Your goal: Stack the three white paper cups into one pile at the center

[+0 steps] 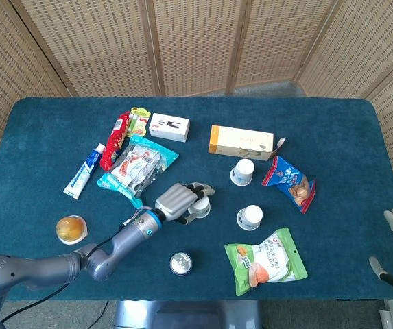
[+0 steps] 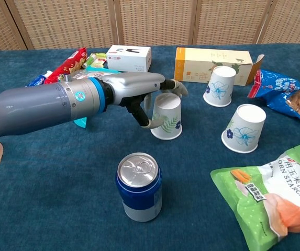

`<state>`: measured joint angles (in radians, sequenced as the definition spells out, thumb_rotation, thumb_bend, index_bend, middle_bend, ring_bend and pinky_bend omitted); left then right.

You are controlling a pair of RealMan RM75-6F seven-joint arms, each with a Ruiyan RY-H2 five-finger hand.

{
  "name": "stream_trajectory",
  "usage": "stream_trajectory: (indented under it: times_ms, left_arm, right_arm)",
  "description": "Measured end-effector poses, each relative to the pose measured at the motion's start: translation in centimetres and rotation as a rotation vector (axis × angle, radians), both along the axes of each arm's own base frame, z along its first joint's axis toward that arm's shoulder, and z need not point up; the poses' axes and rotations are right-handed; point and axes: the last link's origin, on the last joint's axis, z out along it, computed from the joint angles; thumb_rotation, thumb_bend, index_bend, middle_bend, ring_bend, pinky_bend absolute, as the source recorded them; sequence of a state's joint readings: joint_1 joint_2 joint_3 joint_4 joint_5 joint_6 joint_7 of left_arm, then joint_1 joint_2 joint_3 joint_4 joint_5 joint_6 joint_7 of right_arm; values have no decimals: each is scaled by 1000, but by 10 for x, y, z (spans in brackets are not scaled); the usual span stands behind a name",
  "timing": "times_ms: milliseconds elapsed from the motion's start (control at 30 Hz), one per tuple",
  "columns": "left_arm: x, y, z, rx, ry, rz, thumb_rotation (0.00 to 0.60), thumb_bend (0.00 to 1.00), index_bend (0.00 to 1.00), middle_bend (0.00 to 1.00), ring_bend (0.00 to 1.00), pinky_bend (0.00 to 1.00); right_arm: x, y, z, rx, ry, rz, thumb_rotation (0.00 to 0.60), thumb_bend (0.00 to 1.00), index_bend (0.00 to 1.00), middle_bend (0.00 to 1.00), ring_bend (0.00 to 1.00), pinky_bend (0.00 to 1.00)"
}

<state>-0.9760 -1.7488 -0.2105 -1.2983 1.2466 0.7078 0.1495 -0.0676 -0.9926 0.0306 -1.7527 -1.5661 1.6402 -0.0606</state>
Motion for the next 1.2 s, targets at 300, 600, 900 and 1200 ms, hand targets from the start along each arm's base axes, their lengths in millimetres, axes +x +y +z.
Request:
stream_trajectory:
  times_ms: [300, 600, 900, 1200]
  left_arm:
    - [1, -4, 34, 35, -38, -15, 600, 458, 0, 0, 0, 177]
    - [-30, -22, 103, 124, -61, 18, 600, 457, 0, 0, 0, 150]
    - [-84, -54, 176, 263, -55, 117, 600, 458, 0, 0, 0, 146]
    - [-127, -90, 228, 367, -59, 199, 600, 458, 0, 0, 0, 135]
  right_arm:
    - [0, -8, -4, 21, -7, 6, 591, 281, 0, 37, 24, 359]
    - [6, -31, -21, 105, -14, 37, 600, 281, 0, 24, 6, 360]
    - [23, -66, -45, 211, 5, 84, 600, 280, 0, 0, 0, 359]
    - [44, -93, -72, 307, 27, 124, 583, 281, 0, 0, 0, 347]
